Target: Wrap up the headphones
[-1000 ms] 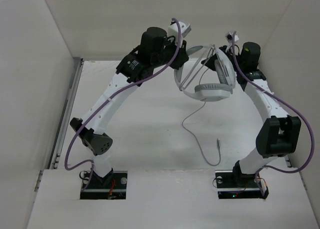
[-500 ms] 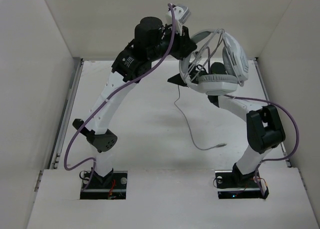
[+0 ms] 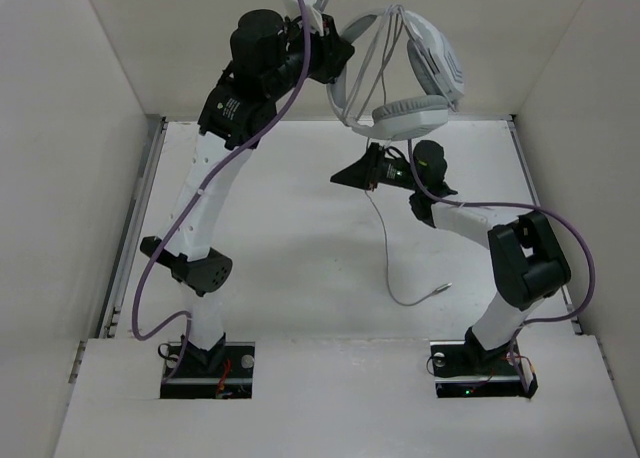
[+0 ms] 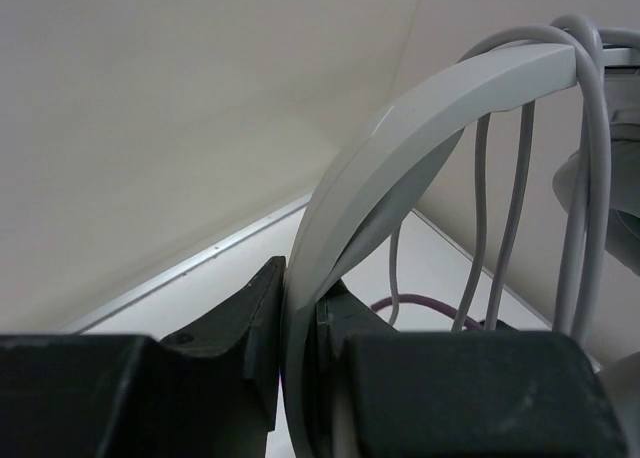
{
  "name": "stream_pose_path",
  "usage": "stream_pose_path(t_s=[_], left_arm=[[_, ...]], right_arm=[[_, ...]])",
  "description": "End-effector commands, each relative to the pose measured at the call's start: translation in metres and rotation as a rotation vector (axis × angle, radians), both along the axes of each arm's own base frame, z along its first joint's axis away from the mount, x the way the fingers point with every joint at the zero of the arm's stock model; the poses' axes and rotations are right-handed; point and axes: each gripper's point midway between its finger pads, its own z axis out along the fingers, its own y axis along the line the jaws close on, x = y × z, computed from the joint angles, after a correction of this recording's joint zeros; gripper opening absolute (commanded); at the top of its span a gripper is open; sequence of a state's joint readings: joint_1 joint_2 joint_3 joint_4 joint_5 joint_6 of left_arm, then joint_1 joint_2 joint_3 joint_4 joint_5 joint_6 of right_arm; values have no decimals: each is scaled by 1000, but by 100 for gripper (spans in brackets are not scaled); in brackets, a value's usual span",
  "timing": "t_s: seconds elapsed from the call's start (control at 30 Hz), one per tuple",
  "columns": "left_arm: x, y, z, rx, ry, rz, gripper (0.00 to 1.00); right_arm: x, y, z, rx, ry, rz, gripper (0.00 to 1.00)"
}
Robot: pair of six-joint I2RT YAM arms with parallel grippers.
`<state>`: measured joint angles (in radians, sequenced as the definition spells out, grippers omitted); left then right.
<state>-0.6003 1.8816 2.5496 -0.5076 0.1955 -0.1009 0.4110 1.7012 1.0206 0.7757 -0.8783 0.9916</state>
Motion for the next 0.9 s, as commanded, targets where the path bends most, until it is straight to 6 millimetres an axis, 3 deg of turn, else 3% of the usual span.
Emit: stream_pose_path(t_s=[0.0, 0.27, 0.87], left_arm=[[-6, 30, 81, -174, -192, 76, 1], [23, 79, 101, -243, -240, 283, 1], [68, 173, 103, -262, -293, 725, 1]], right_arm=[[-10, -4, 23, 40, -87, -5, 43], [-27, 5, 12, 27, -69, 38, 43], [-75, 36, 14, 17, -117, 211, 40]])
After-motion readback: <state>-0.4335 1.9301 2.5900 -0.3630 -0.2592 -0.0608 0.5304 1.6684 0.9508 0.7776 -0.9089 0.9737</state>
